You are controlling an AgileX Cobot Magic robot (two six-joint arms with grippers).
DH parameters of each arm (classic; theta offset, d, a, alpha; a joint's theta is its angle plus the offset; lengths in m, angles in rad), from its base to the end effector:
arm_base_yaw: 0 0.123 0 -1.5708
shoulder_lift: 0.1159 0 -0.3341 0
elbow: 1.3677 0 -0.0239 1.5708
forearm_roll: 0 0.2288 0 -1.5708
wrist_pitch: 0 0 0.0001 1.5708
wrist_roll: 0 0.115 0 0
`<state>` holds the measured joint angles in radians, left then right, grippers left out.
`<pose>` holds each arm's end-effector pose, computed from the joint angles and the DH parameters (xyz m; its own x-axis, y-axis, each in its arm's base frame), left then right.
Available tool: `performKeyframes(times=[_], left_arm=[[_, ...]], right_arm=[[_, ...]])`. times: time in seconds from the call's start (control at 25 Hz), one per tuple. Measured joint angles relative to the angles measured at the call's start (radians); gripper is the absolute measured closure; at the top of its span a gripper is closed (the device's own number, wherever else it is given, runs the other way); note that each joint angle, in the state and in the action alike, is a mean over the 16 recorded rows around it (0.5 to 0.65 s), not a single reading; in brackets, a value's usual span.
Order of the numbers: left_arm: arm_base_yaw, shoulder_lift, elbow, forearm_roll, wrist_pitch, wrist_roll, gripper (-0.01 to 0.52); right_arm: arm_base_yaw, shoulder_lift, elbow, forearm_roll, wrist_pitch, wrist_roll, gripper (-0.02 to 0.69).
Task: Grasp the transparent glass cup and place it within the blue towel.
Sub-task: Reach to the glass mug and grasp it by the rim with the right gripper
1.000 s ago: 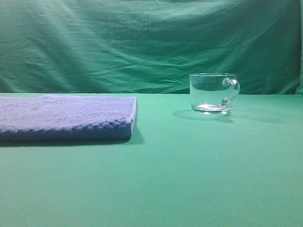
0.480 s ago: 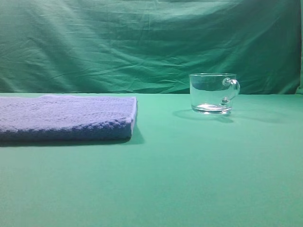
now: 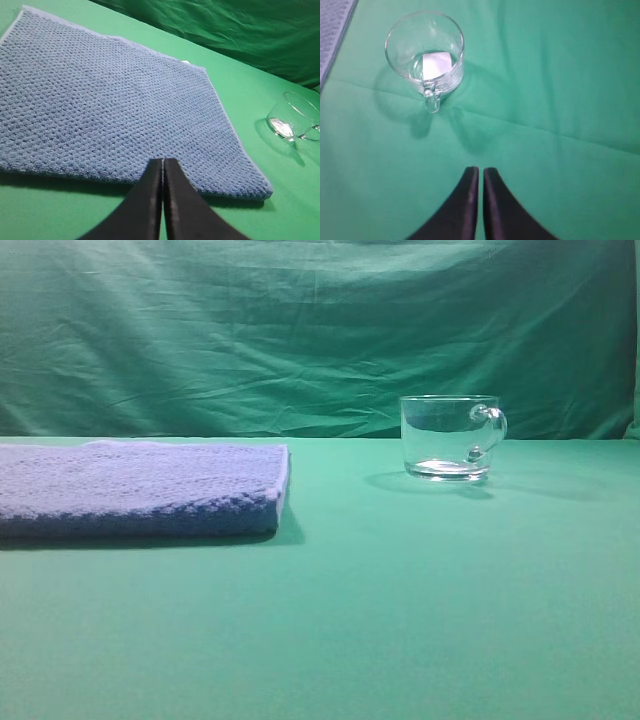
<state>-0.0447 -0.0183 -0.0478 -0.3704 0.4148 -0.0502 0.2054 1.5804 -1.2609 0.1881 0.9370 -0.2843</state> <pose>-0.0002 -0.0168 0.1874 -0.2871 -0.3652 -0.8856 0.0826 0.9116 -0.4027 0.3050 0.0813 0.3208 -0.8400 -0.3479 -0.4164 -0.4103 0.9094 0.0679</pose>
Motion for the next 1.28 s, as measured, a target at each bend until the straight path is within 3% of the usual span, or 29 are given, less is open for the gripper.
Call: performKeyframes(times=[0.16,0.28,0.52,0.68,1.0,1.28], left_arm=[[0.0,0.0,0.0,0.0,0.0,0.0,0.514],[0.0,0.0,0.0,0.0,0.0,0.0,0.514],[0.0,0.0,0.0,0.0,0.0,0.0,0.514],[0.0,0.0,0.0,0.0,0.0,0.0,0.514],[0.0,0.0,0.0,0.0,0.0,0.0,0.514],[0.0,0.0,0.0,0.0,0.0,0.0,0.514]], right_arm=[[0.006,0.116,-0.077,0.048,0.04,-0.069,0.128],[0.015,0.186,-0.117,0.071,0.05,-0.111,0.065],[0.043,0.29,-0.156,0.077,0.008,-0.163,0.057],[0.063,0.336,-0.161,0.069,-0.047,-0.182,0.11],[0.085,0.384,-0.165,0.034,-0.137,-0.198,0.35],[0.093,0.384,-0.193,-0.004,-0.114,-0.2,0.538]])
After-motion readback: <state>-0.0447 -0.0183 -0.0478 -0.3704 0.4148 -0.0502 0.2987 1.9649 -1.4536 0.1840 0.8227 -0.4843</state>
